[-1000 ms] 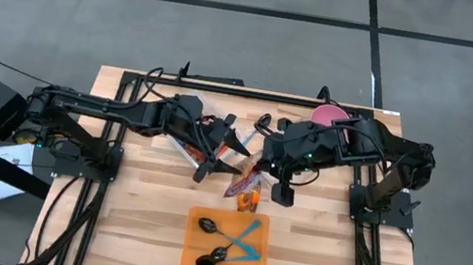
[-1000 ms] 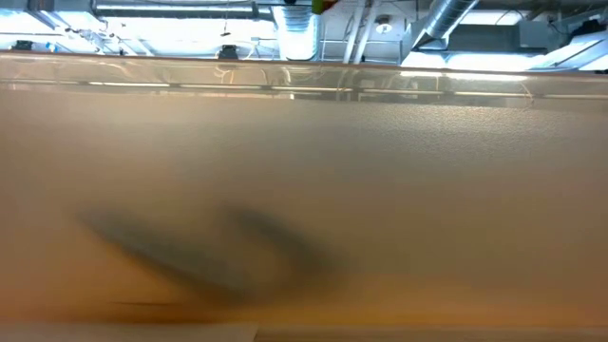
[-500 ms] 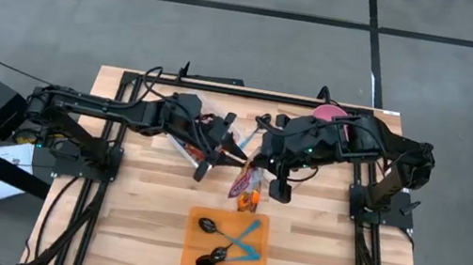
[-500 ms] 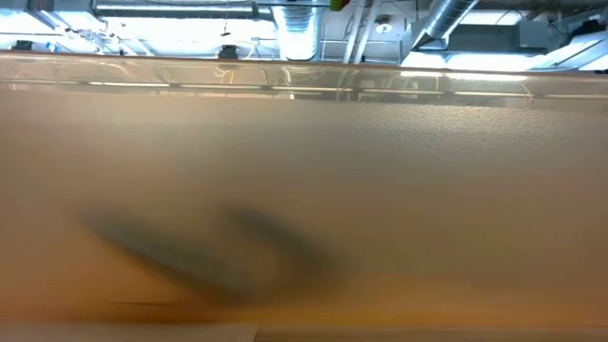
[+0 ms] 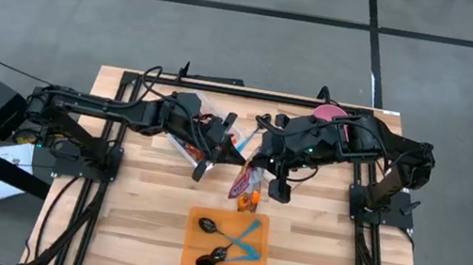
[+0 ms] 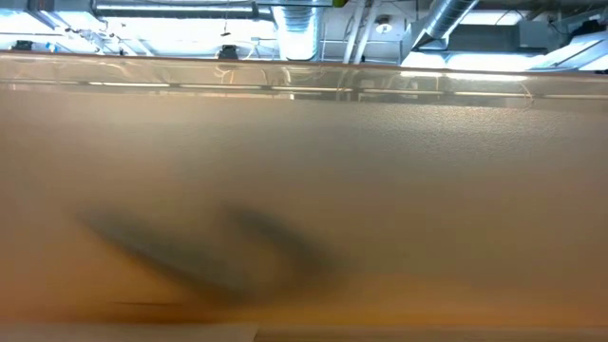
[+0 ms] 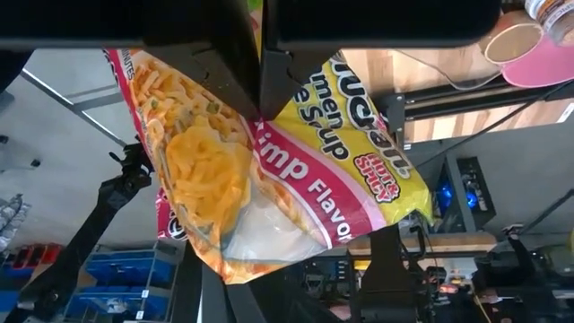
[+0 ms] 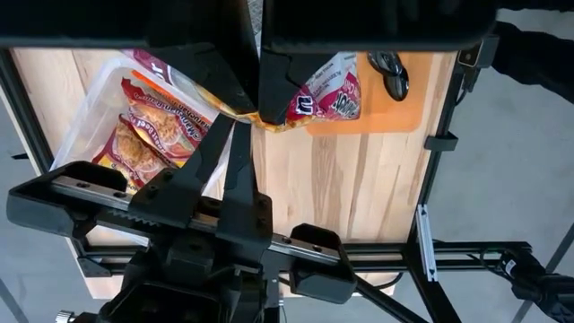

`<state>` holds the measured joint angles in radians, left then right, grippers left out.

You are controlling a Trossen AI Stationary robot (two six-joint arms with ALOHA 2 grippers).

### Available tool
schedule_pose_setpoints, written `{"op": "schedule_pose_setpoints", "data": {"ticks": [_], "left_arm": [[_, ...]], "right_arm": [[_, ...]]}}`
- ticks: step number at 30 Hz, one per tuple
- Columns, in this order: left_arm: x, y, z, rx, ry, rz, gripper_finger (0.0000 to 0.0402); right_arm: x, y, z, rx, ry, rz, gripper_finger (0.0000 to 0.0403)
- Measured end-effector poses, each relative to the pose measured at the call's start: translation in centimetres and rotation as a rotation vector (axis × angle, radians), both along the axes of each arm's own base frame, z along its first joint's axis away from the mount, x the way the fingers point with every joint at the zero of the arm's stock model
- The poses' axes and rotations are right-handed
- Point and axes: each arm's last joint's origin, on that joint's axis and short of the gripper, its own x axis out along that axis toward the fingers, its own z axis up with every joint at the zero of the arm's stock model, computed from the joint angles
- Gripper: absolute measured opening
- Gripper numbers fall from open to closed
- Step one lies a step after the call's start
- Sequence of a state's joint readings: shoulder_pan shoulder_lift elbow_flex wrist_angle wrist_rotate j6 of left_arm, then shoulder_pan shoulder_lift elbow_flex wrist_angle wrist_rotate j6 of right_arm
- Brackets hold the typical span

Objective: Pick & Place Food Item
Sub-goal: Put the green noodle pack into the transparent container

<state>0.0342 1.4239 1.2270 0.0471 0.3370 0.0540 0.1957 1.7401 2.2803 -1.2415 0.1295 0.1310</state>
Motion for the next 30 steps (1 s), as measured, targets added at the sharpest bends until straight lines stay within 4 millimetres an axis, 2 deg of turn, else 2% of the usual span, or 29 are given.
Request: {"op": "schedule_pose_setpoints", "data": {"ticks": [10, 22, 26, 30], "left_arm": [[-0.8, 0.5, 0.0, 0.046, 0.044, 0.034, 0.0], [-1.4, 0.9, 0.1, 0.049, 0.078, 0.07, 0.0003], [-1.5, 1.2, -0.3, 0.059, 0.122, 0.153, 0.0026], [-2.0, 1.4, 0.2, 0.041, 0.119, 0.166, 0.0072]], "right_arm": [[-0.3, 0.9, -0.3, -0.01, 0.029, 0.023, 0.0], [-0.4, 0.9, -0.3, -0.017, 0.032, 0.006, 0.0], [-0.4, 0.7, -0.2, -0.008, 0.032, -0.017, 0.0], [-0.3, 0.2, -0.3, -0.007, 0.031, -0.052, 0.0]]}}
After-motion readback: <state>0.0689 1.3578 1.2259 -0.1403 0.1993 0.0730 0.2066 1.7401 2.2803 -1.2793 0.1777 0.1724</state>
